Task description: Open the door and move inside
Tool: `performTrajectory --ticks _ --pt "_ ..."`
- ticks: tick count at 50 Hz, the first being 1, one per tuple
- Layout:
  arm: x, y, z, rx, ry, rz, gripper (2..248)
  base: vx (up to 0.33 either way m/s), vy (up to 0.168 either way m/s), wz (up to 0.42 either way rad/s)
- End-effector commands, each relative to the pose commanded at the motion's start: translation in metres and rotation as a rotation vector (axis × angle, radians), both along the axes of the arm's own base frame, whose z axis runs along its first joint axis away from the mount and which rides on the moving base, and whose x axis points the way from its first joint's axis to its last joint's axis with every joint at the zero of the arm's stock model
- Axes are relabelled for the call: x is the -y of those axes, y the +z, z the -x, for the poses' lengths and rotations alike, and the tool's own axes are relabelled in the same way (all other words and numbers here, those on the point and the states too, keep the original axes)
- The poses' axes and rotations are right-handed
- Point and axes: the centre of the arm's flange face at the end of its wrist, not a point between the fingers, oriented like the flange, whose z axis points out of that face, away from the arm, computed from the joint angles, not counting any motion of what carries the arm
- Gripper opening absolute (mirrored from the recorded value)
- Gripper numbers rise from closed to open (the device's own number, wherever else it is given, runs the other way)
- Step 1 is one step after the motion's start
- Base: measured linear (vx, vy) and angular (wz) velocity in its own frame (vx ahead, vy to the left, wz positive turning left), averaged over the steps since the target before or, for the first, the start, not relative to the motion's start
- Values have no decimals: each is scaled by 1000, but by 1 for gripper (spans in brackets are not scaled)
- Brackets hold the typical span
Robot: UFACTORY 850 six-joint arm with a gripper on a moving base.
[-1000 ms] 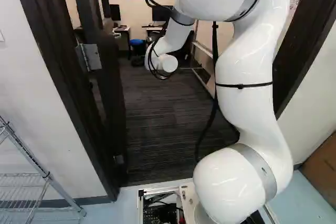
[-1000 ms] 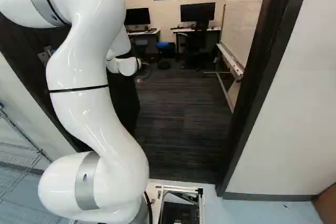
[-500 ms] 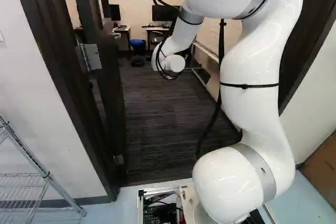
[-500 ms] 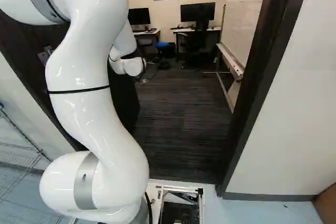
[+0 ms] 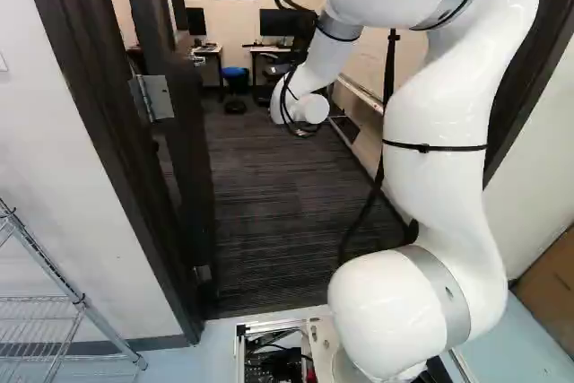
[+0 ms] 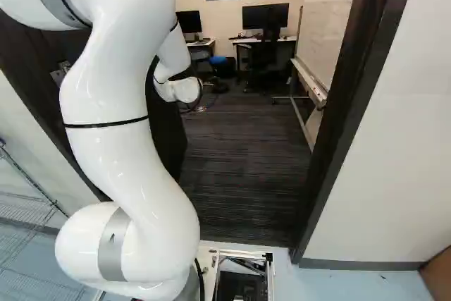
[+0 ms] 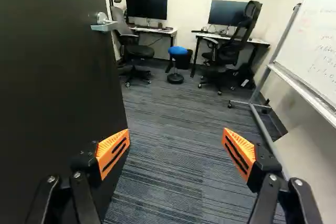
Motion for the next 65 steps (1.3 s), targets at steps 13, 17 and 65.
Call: performTrajectory --ticks 13,17,65 --pt "17 0 5 -1 13 30 247 0 0 0" --pt "23 0 7 -2 8 33 247 0 0 0" --pt "49 1 30 -12 -46 27 247 0 0 0"
